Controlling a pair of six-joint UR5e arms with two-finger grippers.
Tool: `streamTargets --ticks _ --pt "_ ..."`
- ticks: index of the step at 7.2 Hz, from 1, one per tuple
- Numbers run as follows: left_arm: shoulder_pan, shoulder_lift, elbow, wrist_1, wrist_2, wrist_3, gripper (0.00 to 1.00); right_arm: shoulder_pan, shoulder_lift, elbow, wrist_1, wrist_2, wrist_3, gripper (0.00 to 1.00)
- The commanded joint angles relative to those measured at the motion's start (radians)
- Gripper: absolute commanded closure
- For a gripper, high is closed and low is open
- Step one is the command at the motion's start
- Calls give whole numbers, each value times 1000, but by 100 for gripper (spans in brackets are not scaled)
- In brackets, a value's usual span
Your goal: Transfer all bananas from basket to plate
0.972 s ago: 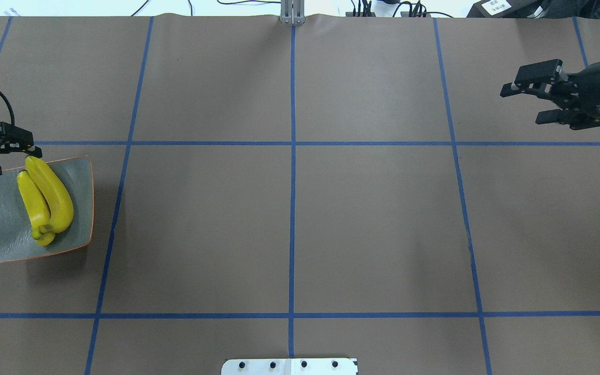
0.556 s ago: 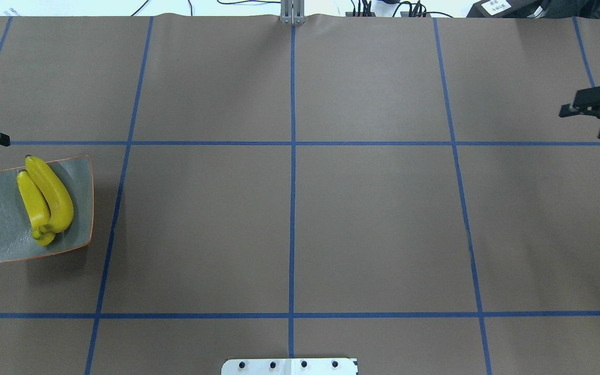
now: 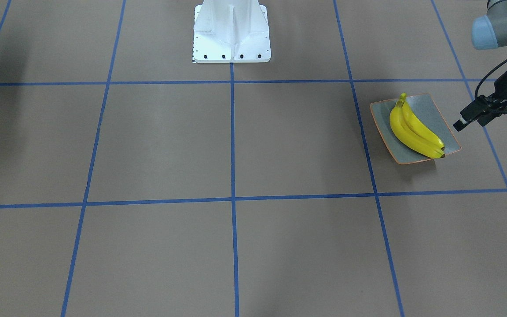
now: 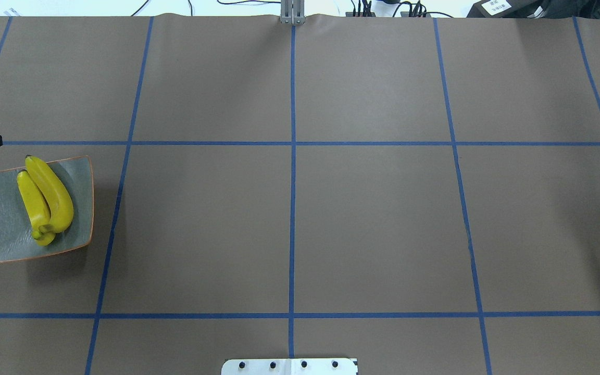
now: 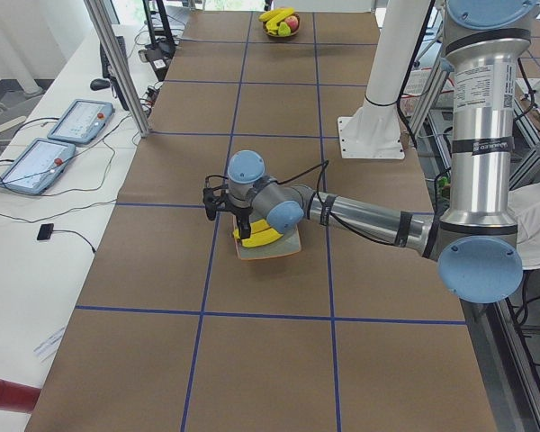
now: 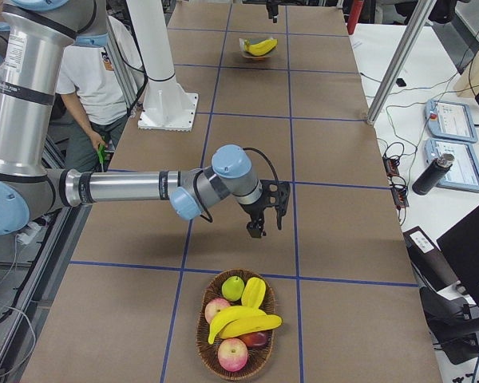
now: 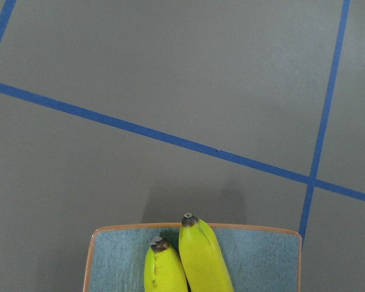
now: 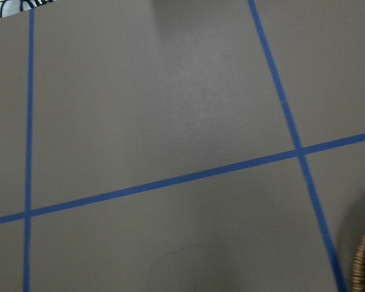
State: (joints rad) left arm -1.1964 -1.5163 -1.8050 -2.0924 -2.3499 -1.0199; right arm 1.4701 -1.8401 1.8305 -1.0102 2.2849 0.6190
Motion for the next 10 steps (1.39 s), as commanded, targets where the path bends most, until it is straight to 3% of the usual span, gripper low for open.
streamTargets --ticks 1,2,3,6,8,10 --pt "1 2 -1 0 0 0 0 56 -60 -63 -2 -61 -310 0" --pt "1 2 -1 0 0 0 0 55 -97 -60 -2 -179 -428 0" --pt "1 4 -1 0 1 -2 0 55 -112 -68 -13 -230 -613 0" --pt "3 -1 -2 0 1 -9 0 53 -143 -155 -5 -265 -955 0" --pt "3 -2 -2 0 1 -11 0 8 -139 -172 -13 -291 -1013 1" --pt "3 5 -16 0 1 -11 0 -80 -136 -187 -13 -346 -1042 20"
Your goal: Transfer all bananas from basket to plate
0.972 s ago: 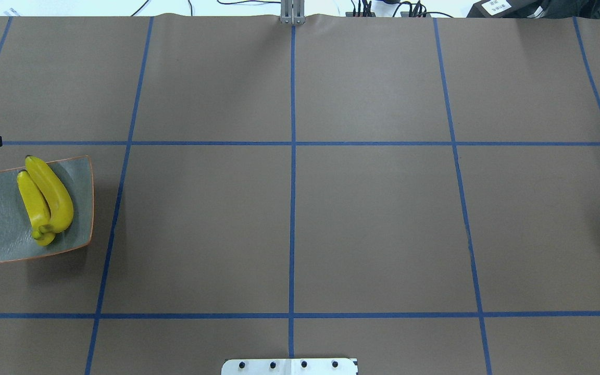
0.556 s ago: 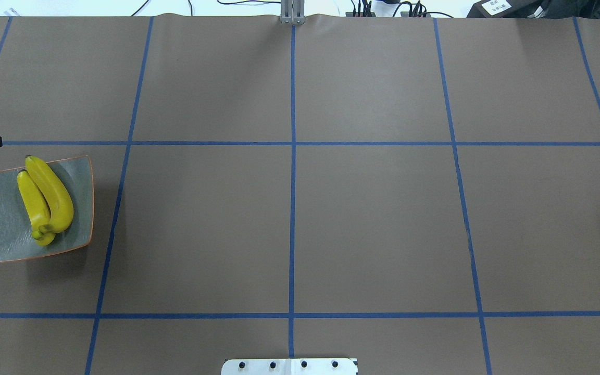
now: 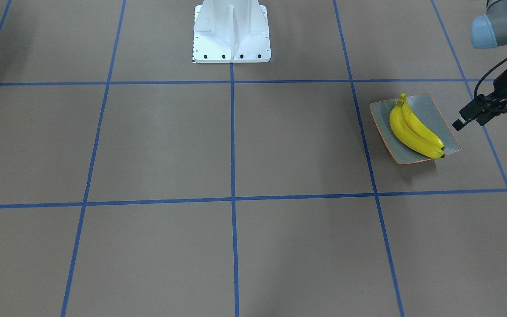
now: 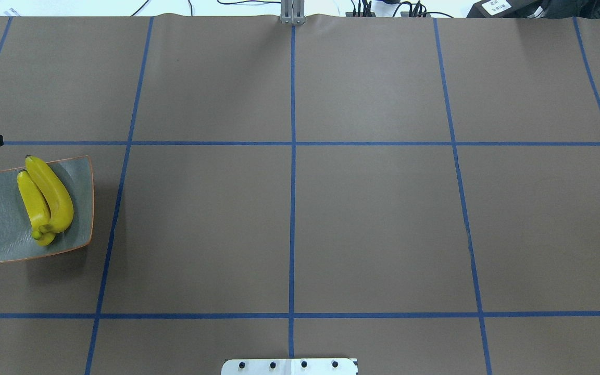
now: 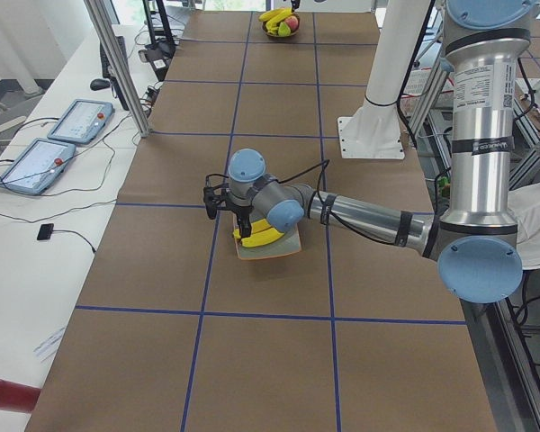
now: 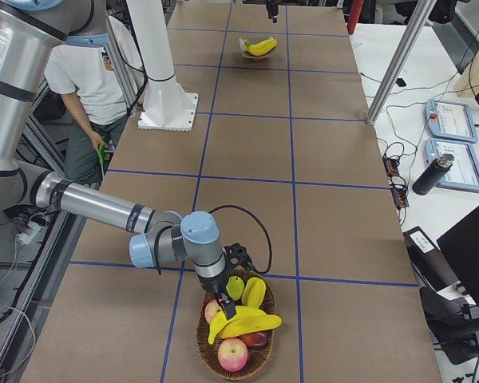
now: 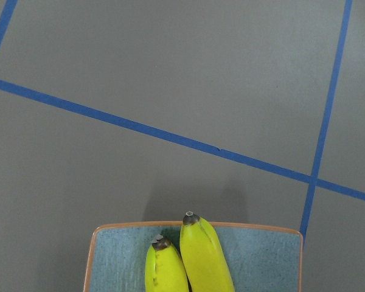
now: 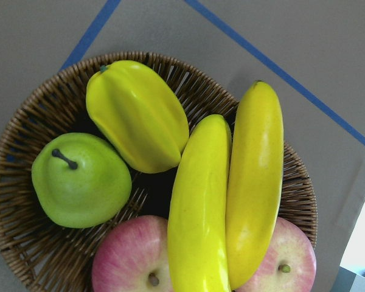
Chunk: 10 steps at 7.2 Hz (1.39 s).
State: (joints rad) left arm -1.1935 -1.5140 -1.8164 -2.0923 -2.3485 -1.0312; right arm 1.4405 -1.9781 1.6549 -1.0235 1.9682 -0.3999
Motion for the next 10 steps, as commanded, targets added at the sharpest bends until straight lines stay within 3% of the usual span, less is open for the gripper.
streamTargets --ticks 1,5,7,10 --pt "0 3 -4 1 0 0 0 -57 24 -41 -1 -49 -102 23" --pt "0 1 -11 0 0 -1 0 -55 33 -58 -33 -57 -207 23" --pt "-1 1 -20 1 0 -3 0 -57 38 -58 -43 -61 -209 34" --pt "-1 3 -24 1 0 -3 0 -55 38 -67 -43 -63 -232 35"
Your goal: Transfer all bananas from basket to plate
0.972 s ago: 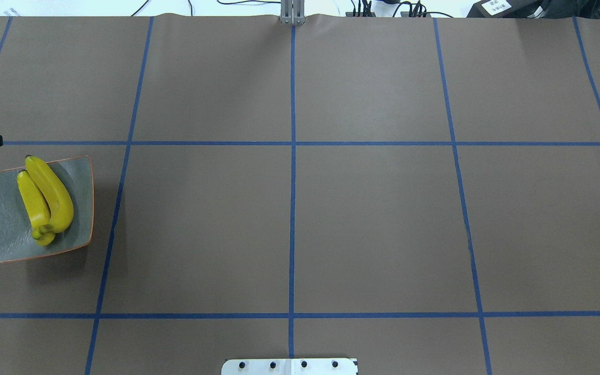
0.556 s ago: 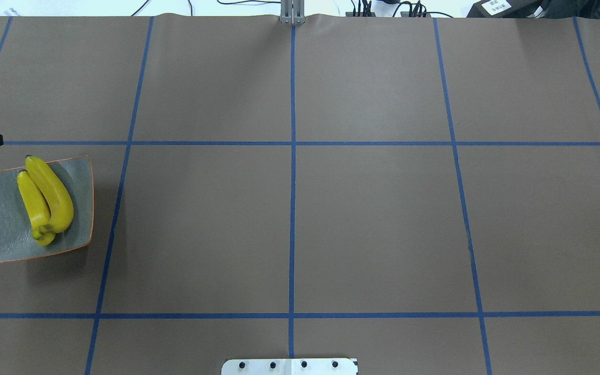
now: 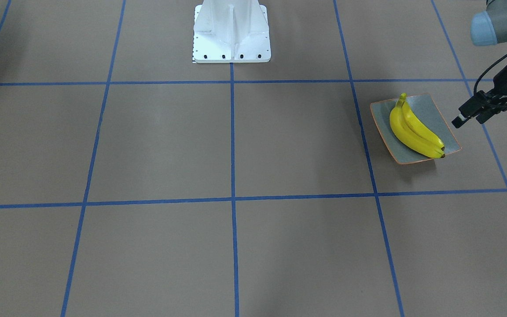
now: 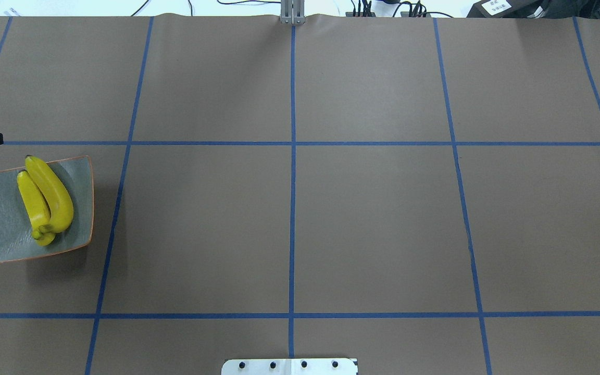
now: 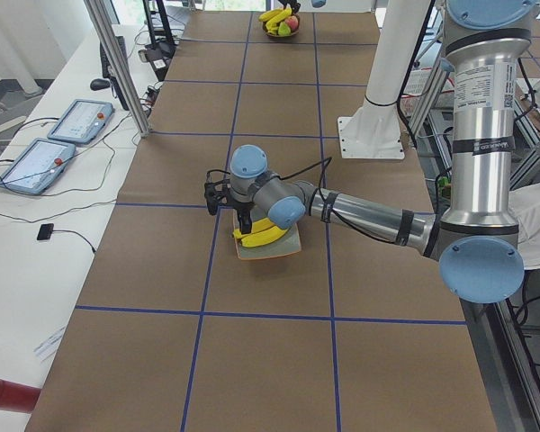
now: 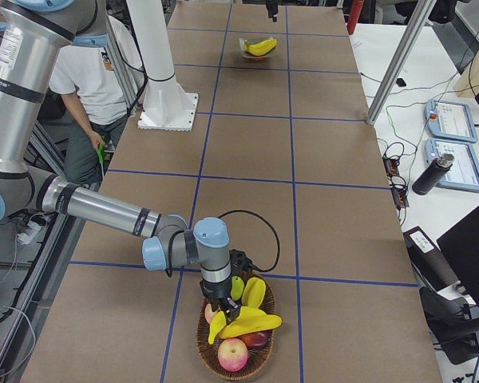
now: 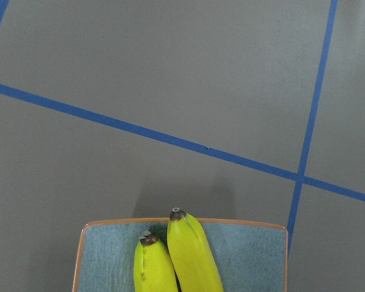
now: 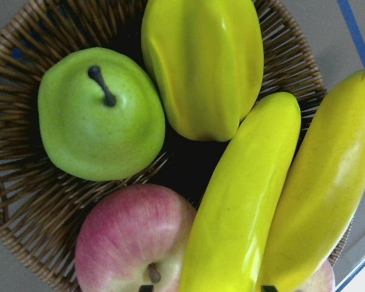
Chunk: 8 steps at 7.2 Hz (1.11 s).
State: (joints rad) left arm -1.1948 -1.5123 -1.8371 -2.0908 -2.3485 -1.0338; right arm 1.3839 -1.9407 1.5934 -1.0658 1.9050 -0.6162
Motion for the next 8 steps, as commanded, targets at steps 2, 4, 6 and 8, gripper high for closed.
streamTargets --ticks 2,4,6,8 --pt "0 1 -4 0 0 0 0 4 17 -27 1 -1 -33 35" --pt "0 1 -4 0 0 0 0 14 29 -38 0 0 -39 65" --pt "1 1 -2 0 0 0 0 24 37 -38 -2 0 -43 100" --pt "1 0 -4 0 0 0 0 90 72 -15 -70 12 -59 100"
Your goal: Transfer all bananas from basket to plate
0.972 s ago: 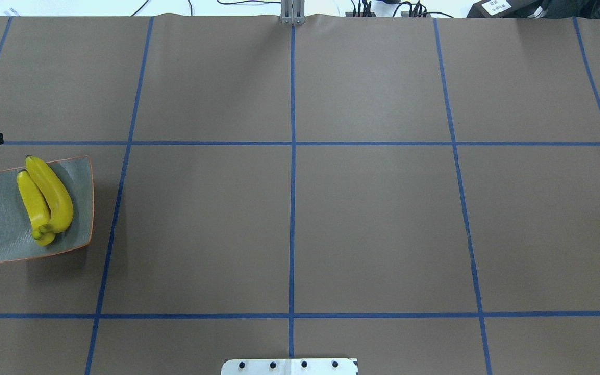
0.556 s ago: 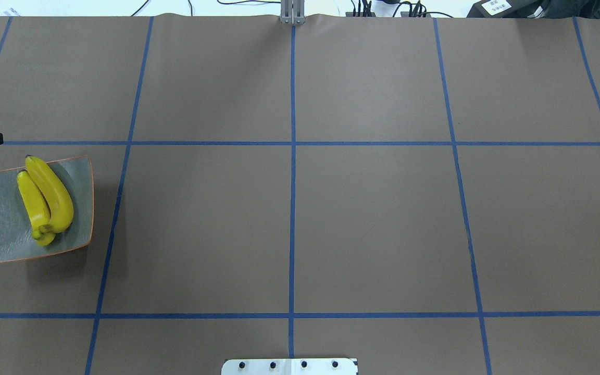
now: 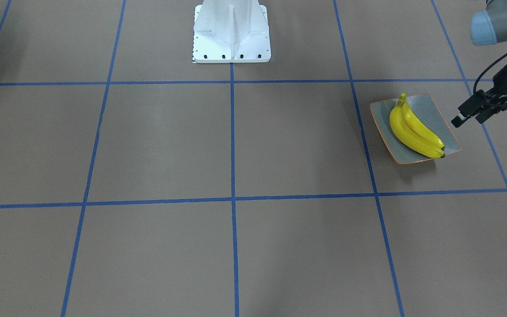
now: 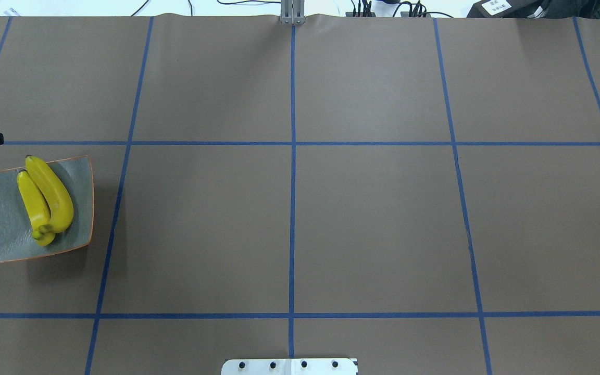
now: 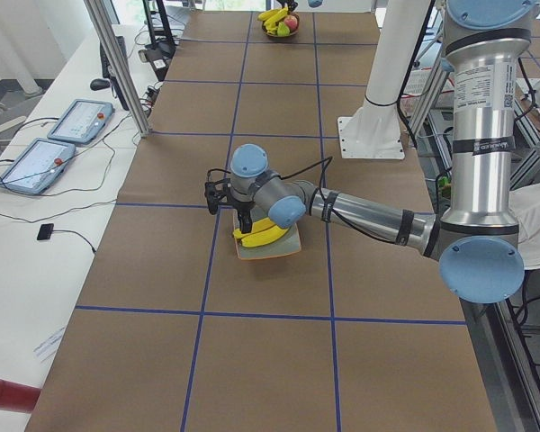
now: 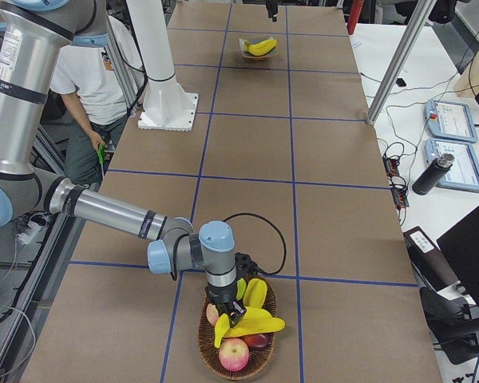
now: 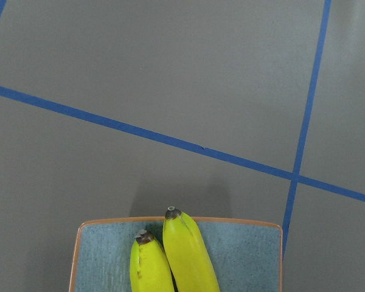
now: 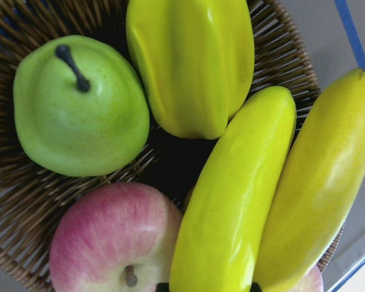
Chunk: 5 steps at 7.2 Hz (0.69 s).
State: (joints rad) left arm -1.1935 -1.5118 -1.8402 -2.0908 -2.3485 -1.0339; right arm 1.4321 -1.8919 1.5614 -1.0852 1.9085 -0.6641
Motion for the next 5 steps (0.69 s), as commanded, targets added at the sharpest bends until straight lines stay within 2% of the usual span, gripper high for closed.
streamTargets --ticks 1,3,4,5 --pt "0 -1 -1 0 0 0 0 72 39 72 -138 14 -40 100" --pt "2 -1 1 2 0 -2 0 77 46 217 -327 24 -29 100" --pt "5 -5 4 2 0 -14 0 77 92 239 -408 119 -17 100" --pt "11 -30 2 2 0 -85 0 77 114 246 -420 186 26 100"
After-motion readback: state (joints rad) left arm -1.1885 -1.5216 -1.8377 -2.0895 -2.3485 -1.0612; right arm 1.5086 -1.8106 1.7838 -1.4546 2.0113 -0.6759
